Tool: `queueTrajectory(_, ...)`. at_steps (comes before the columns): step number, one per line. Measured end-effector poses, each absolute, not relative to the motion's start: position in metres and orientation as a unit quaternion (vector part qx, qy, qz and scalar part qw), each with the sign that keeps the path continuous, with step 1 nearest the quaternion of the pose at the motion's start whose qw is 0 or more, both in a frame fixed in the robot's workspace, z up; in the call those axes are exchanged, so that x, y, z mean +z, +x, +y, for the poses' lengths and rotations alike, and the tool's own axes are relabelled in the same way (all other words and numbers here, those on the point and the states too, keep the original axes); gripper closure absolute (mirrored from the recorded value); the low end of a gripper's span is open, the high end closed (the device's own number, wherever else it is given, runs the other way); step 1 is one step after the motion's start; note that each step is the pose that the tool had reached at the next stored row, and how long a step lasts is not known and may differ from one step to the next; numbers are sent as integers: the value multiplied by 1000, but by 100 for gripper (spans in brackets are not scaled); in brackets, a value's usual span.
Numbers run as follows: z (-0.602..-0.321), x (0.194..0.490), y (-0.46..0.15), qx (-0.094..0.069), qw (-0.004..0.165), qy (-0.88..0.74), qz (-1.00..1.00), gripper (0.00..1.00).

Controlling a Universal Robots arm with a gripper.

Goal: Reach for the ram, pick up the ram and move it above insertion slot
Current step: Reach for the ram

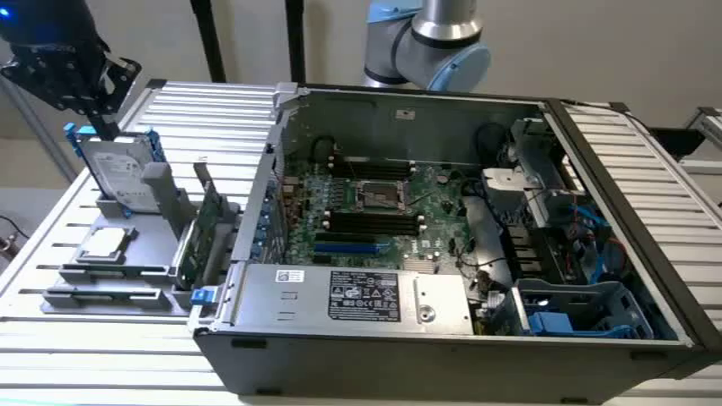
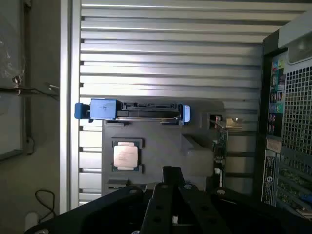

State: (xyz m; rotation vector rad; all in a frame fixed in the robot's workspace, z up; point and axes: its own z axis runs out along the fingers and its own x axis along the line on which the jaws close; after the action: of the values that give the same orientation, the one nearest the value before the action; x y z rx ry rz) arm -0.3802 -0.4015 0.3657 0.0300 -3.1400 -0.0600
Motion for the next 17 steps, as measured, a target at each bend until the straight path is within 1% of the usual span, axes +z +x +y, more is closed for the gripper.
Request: queueTrajectory(17, -404, 365, -380, -19, 0, 10, -1000, 89)
